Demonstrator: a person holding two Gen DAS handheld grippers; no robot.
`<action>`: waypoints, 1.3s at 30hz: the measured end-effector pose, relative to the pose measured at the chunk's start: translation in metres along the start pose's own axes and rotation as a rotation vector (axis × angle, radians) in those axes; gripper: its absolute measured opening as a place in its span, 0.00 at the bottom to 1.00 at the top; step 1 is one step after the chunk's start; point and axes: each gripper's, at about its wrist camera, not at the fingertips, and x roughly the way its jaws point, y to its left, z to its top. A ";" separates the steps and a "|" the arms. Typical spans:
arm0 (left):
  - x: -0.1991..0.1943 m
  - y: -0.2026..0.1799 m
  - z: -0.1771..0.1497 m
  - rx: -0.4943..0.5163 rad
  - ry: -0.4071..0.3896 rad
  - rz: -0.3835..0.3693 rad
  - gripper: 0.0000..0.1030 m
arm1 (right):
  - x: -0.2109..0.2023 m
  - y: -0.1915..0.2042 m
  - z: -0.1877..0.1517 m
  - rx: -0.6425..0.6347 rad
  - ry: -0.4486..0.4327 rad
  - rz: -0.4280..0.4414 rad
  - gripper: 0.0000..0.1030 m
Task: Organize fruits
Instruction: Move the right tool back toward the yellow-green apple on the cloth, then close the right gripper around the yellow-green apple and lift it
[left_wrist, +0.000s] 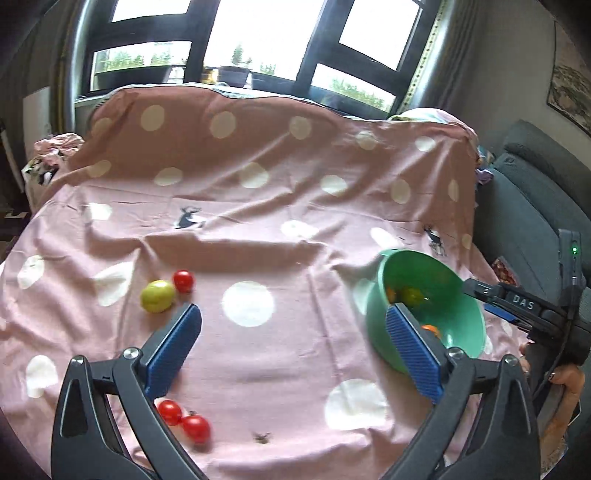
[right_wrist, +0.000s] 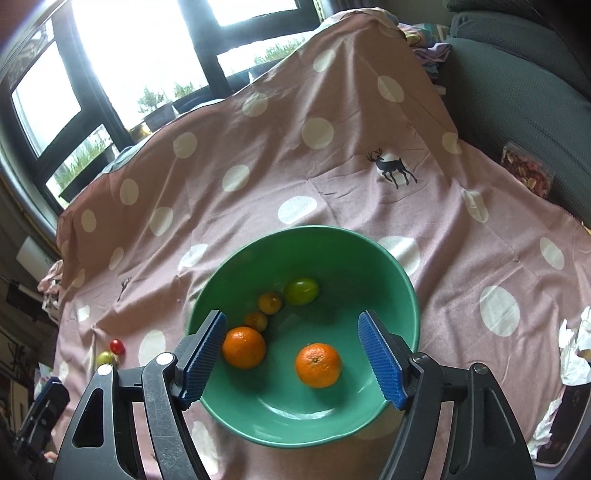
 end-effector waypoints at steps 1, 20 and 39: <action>-0.002 0.012 -0.001 -0.007 -0.002 0.026 0.98 | 0.000 0.004 -0.001 -0.010 -0.001 -0.001 0.72; -0.012 0.147 -0.016 -0.293 -0.004 0.180 0.93 | 0.049 0.151 -0.038 -0.227 0.169 0.278 0.72; -0.013 0.168 -0.019 -0.310 0.036 0.230 0.64 | 0.171 0.287 -0.077 -0.221 0.523 0.358 0.44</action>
